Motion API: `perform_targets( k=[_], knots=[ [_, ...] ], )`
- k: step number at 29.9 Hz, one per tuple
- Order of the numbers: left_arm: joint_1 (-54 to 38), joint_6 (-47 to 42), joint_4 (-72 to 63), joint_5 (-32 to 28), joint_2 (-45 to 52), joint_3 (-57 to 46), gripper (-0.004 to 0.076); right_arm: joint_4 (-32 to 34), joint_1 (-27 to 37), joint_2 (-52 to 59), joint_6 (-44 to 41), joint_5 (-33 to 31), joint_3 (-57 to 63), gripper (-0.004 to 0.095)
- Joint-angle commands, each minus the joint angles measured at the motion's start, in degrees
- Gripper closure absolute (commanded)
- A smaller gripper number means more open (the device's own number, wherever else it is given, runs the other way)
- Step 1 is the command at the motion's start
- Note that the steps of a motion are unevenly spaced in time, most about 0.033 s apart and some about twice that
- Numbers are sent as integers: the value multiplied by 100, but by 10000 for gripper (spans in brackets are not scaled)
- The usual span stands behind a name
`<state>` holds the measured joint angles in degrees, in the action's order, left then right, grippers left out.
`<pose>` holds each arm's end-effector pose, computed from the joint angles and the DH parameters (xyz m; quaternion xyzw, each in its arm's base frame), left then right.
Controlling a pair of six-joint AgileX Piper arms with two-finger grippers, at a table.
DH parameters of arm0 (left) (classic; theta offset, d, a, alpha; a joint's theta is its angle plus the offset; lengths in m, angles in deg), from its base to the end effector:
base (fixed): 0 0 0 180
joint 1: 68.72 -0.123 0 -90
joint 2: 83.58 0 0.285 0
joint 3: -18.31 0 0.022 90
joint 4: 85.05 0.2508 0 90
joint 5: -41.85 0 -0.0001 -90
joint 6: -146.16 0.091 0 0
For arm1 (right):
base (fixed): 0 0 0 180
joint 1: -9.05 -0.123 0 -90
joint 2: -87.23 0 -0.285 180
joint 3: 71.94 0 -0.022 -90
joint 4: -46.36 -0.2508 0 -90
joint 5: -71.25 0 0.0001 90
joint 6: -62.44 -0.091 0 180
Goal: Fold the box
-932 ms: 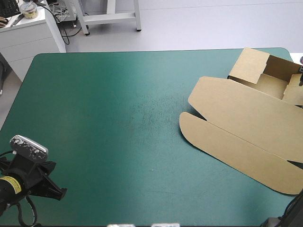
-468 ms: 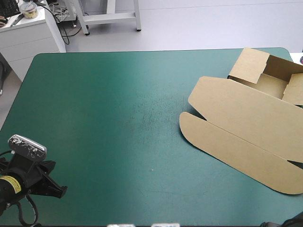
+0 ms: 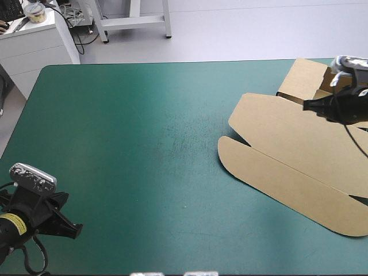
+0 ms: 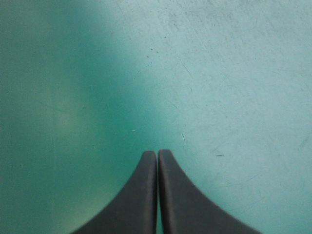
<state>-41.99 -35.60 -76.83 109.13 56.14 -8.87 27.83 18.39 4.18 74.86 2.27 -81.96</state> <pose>0.0679 -0.0208 0.3604 0.1991 0.8988 -0.0250 0.3896 0.2546 -0.0145 0.4326 -0.0194 0.9330 0.0974 0.3458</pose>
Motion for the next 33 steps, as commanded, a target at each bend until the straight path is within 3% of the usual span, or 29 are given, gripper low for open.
perform_targets(
  k=[1,7,16,33],
  knots=[
    [28,-33,15,-583,261,-186,734,-55,-643,694,181,805,329,909],
    [28,-75,-102,-1164,1124,-862,734,-19,-1339,1653,638,1578,1411,909],
    [28,-120,-48,-1705,2348,-1446,734,-117,-1442,3295,1096,3316,3473,909],
    [16,-120,-48,-1730,3012,-2078,734,-85,-1430,5937,1033,4017,6062,909]
  ],
)
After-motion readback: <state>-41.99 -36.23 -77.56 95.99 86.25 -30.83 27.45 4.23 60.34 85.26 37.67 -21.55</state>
